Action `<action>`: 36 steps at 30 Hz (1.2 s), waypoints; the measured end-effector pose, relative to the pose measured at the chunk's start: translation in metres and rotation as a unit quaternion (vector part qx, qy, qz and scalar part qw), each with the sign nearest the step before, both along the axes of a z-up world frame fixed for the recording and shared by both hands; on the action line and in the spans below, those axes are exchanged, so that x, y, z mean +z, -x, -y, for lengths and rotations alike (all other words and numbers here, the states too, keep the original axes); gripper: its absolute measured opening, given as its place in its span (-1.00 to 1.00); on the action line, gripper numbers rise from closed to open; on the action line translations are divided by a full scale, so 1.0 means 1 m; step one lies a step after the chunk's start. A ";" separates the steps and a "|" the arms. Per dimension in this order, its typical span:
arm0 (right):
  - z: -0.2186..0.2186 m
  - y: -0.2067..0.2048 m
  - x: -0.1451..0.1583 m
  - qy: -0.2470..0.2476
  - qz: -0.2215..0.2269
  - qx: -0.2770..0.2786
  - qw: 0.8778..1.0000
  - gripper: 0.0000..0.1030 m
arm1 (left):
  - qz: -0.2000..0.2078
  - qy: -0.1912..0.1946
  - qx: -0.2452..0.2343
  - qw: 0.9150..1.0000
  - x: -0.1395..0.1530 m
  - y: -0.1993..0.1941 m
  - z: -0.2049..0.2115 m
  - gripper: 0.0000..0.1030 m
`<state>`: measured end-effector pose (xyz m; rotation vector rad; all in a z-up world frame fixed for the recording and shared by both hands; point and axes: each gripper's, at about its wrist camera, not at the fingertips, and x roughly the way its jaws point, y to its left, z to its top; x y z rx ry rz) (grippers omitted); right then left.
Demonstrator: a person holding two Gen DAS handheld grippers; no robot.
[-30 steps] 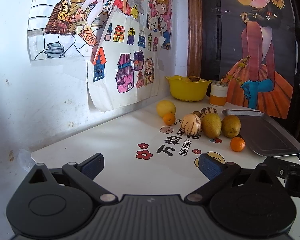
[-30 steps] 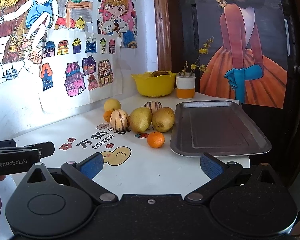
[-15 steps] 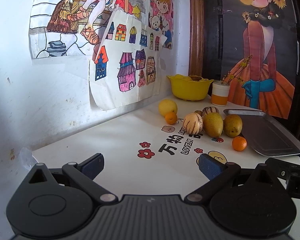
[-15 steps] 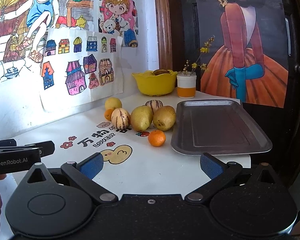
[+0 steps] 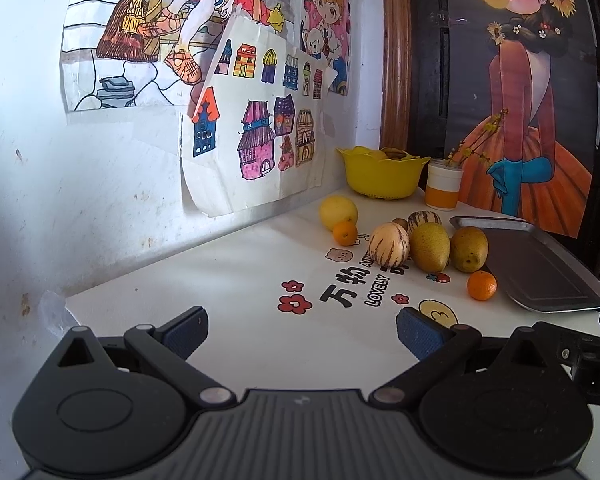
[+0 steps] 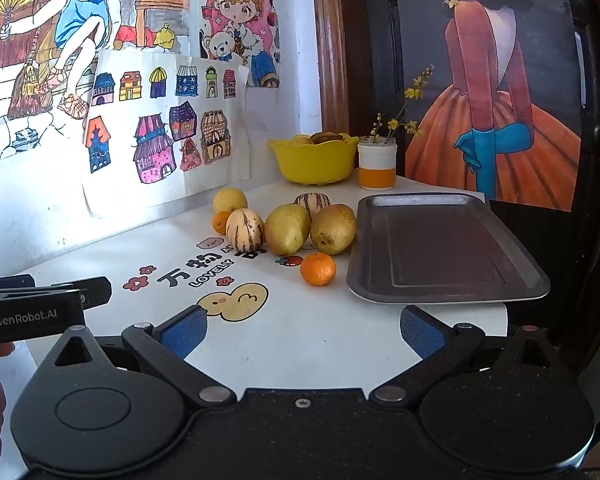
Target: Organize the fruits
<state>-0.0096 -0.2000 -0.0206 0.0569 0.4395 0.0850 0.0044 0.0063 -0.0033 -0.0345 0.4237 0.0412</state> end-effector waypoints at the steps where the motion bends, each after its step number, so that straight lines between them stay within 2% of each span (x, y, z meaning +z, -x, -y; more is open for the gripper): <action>1: 0.000 0.000 0.000 0.000 0.000 0.000 1.000 0.99 | 0.000 0.000 0.000 1.000 0.000 0.000 0.000 0.99; 14: 0.000 -0.009 -0.002 0.009 -0.015 0.008 1.000 0.99 | -0.013 -0.011 0.003 1.000 -0.002 -0.009 0.002 0.99; 17: 0.002 -0.014 0.001 0.014 -0.012 0.028 0.999 0.99 | -0.020 -0.015 0.002 1.000 0.000 -0.017 0.001 0.99; 27: 0.015 -0.051 0.013 0.091 -0.021 0.127 0.988 0.99 | -0.049 -0.001 -0.044 0.998 0.015 -0.072 0.000 0.99; 36: 0.035 -0.104 0.021 0.086 -0.041 0.178 0.979 0.99 | -0.069 0.015 -0.102 0.992 0.024 -0.133 0.014 0.99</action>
